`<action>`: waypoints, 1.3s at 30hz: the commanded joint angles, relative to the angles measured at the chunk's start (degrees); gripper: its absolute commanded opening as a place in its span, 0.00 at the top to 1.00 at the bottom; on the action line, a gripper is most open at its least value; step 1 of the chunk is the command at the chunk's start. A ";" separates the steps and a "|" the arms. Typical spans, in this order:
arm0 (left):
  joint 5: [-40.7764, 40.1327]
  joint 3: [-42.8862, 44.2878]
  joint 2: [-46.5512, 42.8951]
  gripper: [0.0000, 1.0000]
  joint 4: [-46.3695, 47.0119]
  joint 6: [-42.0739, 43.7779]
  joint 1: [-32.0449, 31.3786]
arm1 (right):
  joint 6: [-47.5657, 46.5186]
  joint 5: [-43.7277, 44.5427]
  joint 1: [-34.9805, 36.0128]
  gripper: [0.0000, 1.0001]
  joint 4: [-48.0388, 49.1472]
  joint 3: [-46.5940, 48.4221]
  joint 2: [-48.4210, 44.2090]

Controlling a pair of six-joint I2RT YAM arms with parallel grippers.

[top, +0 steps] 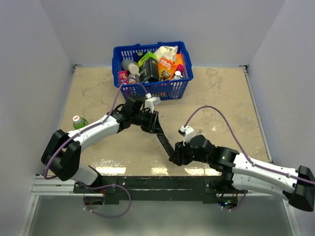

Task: Unload the batteries from the remote control

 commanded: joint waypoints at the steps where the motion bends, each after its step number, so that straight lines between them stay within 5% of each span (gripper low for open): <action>1: -2.77 1.92 0.39 0.62 -0.69 1.30 0.41 | 0.15 -0.51 0.03 1.00 2.41 0.25 -2.31; 18: -6.98 4.03 2.15 0.84 -4.03 0.86 0.59 | 1.21 1.16 0.12 1.00 2.14 -0.45 -0.29; 29: -17.18 2.19 2.07 0.67 -6.32 -0.45 0.85 | 4.90 3.80 0.20 1.00 3.63 -0.89 4.36; 39: -22.63 -1.41 -10.57 0.41 -6.14 -4.49 0.85 | 8.58 8.01 0.03 1.00 4.51 -0.02 7.35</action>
